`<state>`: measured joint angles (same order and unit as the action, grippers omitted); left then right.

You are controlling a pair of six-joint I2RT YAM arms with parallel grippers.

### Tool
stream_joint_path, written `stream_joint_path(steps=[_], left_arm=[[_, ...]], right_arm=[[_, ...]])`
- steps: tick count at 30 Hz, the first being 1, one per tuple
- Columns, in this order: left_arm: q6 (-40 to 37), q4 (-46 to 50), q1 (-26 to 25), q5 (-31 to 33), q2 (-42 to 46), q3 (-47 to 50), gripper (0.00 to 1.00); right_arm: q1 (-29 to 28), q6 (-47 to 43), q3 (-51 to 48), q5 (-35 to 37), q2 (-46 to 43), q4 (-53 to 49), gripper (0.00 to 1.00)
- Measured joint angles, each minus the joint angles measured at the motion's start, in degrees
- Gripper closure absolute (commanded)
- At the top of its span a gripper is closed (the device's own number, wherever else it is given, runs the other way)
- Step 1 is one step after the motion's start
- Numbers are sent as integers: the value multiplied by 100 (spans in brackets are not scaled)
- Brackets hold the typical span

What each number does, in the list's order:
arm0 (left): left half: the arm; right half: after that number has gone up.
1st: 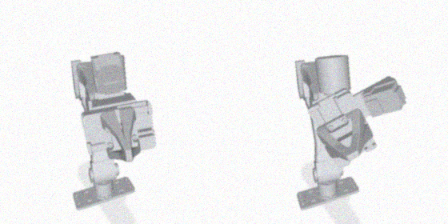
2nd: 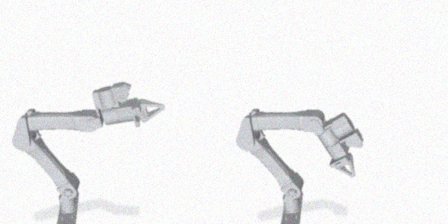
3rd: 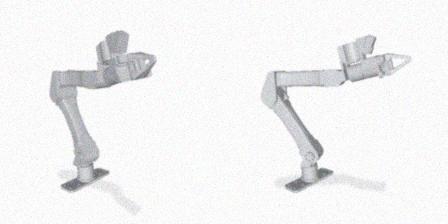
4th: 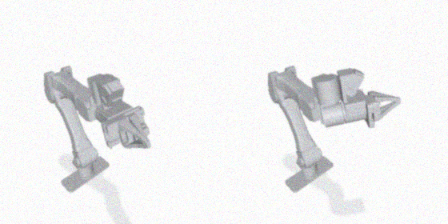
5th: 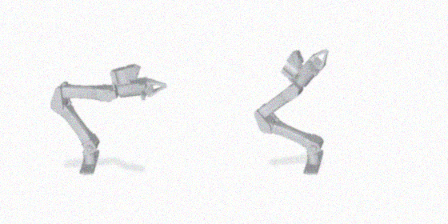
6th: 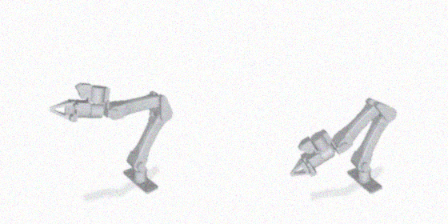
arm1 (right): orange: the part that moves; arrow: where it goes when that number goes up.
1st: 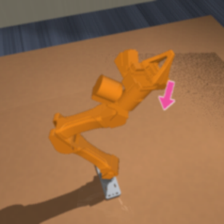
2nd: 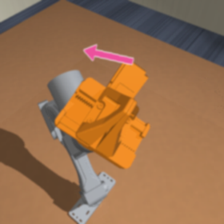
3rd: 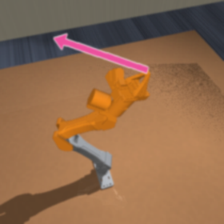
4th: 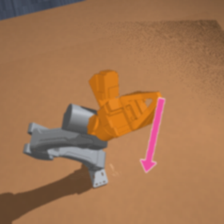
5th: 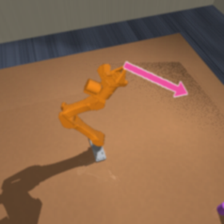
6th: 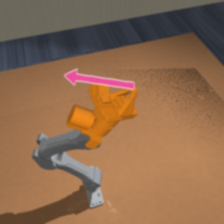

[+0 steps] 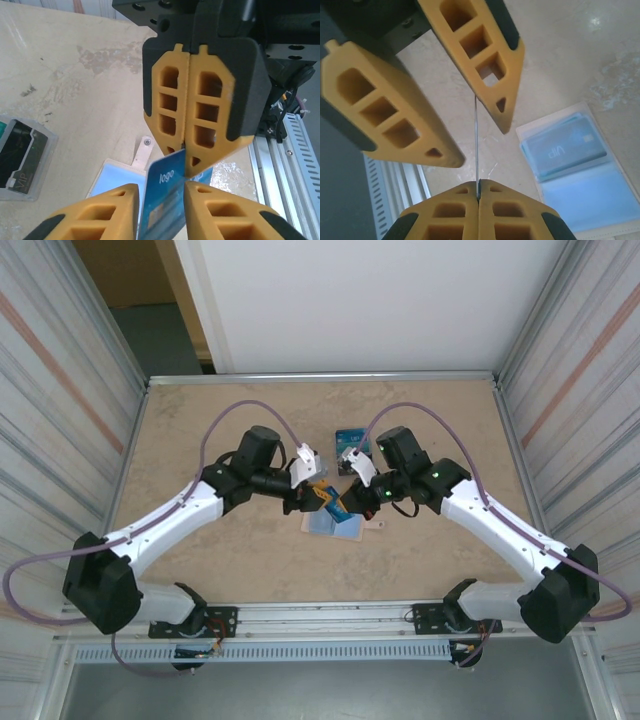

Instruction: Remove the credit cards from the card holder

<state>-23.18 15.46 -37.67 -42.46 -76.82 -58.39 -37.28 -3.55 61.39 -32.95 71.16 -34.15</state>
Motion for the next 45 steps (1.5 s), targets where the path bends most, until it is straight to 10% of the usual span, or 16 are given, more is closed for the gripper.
stream_joint_path(steps=[7, 13, 20, 34, 45], left_arm=[[-131, 269, -76, -140, -55, -85, 100], [-136, 256, -116, -118, -42, -85, 100], [306, -319, -136, 494, 455, 428, 100], [2702, -2291, -131, 1768, 1668, 1320, 100], [3685, -3018, -52, 1486, 1626, 1325, 100]], right_arm=[[13, -125, 2, 4, 0, -144, 97], [131, -55, 0, -55, -15, 52, 62], [577, 459, -437, -186, -546, 782, 44], [730, 2459, -1998, -601, -938, 3600, 42], [686, 3038, -2037, -879, -750, 4962, 52]])
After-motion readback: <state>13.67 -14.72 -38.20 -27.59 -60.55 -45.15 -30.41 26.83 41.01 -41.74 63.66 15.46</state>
